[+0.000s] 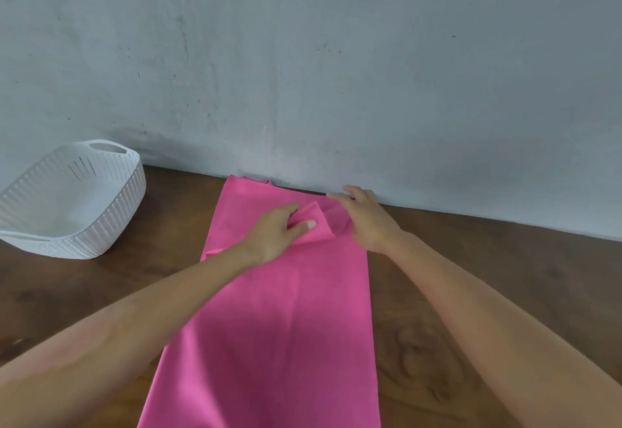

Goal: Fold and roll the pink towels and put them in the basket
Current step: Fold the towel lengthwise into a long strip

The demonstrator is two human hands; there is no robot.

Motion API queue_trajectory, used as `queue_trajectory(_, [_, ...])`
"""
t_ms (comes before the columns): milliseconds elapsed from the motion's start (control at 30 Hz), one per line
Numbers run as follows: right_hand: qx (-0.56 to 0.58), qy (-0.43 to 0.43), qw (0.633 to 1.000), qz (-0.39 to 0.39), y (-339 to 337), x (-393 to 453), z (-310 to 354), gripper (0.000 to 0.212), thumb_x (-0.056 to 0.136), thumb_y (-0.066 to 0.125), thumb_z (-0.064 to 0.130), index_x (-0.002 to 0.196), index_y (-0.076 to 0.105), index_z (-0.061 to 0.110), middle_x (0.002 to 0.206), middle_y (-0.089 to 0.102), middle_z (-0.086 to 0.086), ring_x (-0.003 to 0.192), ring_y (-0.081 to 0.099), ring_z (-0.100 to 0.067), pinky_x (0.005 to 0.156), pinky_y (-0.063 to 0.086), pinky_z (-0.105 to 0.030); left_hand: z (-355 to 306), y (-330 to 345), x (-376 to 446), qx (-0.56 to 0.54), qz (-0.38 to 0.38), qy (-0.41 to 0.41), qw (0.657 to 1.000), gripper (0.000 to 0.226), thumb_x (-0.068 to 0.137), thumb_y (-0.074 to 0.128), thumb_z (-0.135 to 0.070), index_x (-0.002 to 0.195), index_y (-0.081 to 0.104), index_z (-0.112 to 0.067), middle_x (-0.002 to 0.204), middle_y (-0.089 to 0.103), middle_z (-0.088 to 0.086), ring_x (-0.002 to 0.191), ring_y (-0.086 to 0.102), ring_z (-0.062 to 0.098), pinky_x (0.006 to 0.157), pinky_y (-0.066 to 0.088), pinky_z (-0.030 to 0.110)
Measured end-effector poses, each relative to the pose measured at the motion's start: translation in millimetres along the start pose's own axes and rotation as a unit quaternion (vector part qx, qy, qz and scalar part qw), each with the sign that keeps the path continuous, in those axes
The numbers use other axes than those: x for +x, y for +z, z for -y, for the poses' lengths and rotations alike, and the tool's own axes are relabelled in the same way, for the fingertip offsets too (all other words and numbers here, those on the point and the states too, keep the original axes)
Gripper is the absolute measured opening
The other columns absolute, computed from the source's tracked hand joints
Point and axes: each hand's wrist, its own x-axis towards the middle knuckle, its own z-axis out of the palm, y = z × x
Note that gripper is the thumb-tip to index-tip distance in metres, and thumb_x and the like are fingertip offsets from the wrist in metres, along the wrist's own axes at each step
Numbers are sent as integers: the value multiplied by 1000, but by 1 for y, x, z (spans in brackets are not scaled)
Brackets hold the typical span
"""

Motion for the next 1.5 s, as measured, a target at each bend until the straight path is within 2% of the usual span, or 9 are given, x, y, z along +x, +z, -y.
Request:
queue_trajectory(133, [-139,-25,988,55,3,37,-11,72,86,57,-2,150,42,26,163,20,-7,148,14,-29,114,32,-46,8,-18,-9,21,-9,16,1000,44,98,62,-30,66,33,-20,61,29,-7,56,26,8,54,23,29])
queue_trajectory(267, [-223,-3,974,42,6,50,-23,36,98,55,24,132,60,16,149,40,-9,139,28,-28,107,39,-43,33,-45,-8,52,-73,-63,994,45,97,64,-28,62,37,-17,57,34,-3,53,28,12,52,23,31])
queue_trajectory(500, [-175,49,983,6,-6,41,-27,42,102,50,40,133,63,15,148,44,-5,140,30,-24,108,36,-43,90,-82,22,130,-107,-190,967,31,94,63,-27,76,58,-3,72,58,8,72,56,27,61,36,33])
queue_trajectory(667, [-158,68,985,1,-14,25,-8,40,104,45,39,113,64,6,113,58,-9,109,52,-27,89,47,-41,97,-90,43,163,-105,-156,968,51,90,69,-23,54,33,-17,62,38,-3,83,41,22,79,41,39])
queue_trajectory(800, [-141,87,986,-18,-14,11,4,36,104,45,34,103,66,5,100,59,-9,99,59,-30,78,46,-39,102,-94,57,99,-76,-191,974,49,91,69,-23,56,36,-14,59,41,1,64,44,23,55,29,32])
queue_trajectory(900, [-125,96,987,-33,-13,2,11,33,104,47,29,96,66,3,89,50,-6,93,58,-30,70,35,-35,103,-98,62,78,-81,-200,973,48,88,73,-22,56,38,-12,58,43,2,58,42,20,49,27,31])
queue_trajectory(1133, [-71,76,990,-90,-17,-18,12,26,99,46,13,108,70,16,95,64,-9,92,62,-32,73,48,-38,88,-116,45,-14,-136,-174,975,24,74,84,-12,64,65,0,59,55,7,58,46,16,54,36,27])
queue_trajectory(1267, [-71,35,989,-128,-24,-39,12,36,102,42,11,128,66,19,110,69,-9,101,65,-32,86,53,-42,50,-131,11,-120,-138,-144,972,18,76,86,-15,67,72,-9,62,65,-3,58,57,6,55,44,17])
queue_trajectory(1500, [-118,4,981,-154,-37,-91,-3,30,103,41,18,113,69,11,98,70,-15,95,65,-37,75,51,-40,-24,-134,-65,-186,-197,-144,952,21,76,85,-10,77,70,5,65,60,7,59,56,11,61,48,23])
